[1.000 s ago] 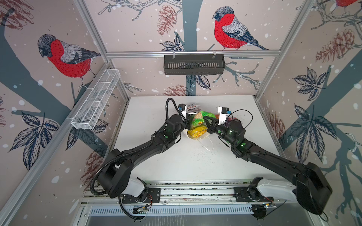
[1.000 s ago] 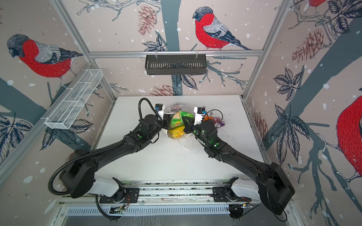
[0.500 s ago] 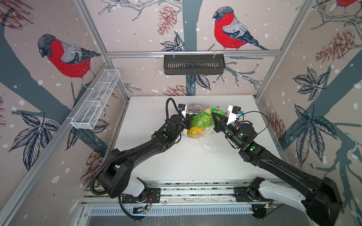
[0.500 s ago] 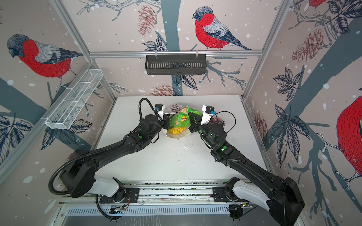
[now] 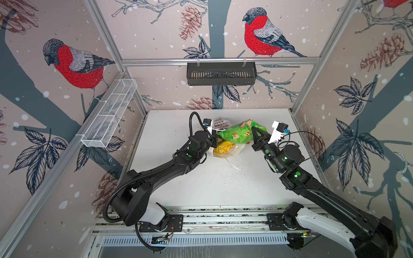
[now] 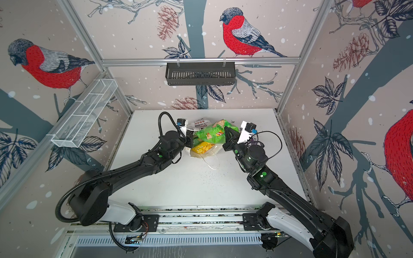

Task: Take the snacks out of the paper bag
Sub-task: Pick up the snack from the paper bag.

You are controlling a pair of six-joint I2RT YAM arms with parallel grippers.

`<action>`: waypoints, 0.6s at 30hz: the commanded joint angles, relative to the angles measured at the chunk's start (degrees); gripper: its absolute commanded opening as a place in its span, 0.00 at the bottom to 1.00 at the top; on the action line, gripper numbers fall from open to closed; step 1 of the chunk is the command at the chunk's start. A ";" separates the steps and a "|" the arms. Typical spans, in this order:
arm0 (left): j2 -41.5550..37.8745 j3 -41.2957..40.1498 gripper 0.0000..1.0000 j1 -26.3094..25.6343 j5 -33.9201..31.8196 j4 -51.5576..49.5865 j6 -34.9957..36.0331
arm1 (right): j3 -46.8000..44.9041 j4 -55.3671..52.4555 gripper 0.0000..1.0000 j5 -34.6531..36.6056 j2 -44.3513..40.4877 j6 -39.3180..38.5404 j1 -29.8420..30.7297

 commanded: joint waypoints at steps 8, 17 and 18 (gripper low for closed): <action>-0.50 0.02 0.00 -0.15 -1.30 -1.23 -0.17 | -2.01 -3.41 0.00 6.50 -3.85 0.02 -4.53; -0.45 -0.16 0.00 -0.15 -1.31 -1.12 -0.29 | -3.68 -6.63 0.00 5.89 -5.74 1.84 -11.19; -0.45 -0.16 0.00 -0.15 -1.32 -1.13 -0.31 | -3.76 -6.93 0.00 5.80 -5.83 1.89 -11.67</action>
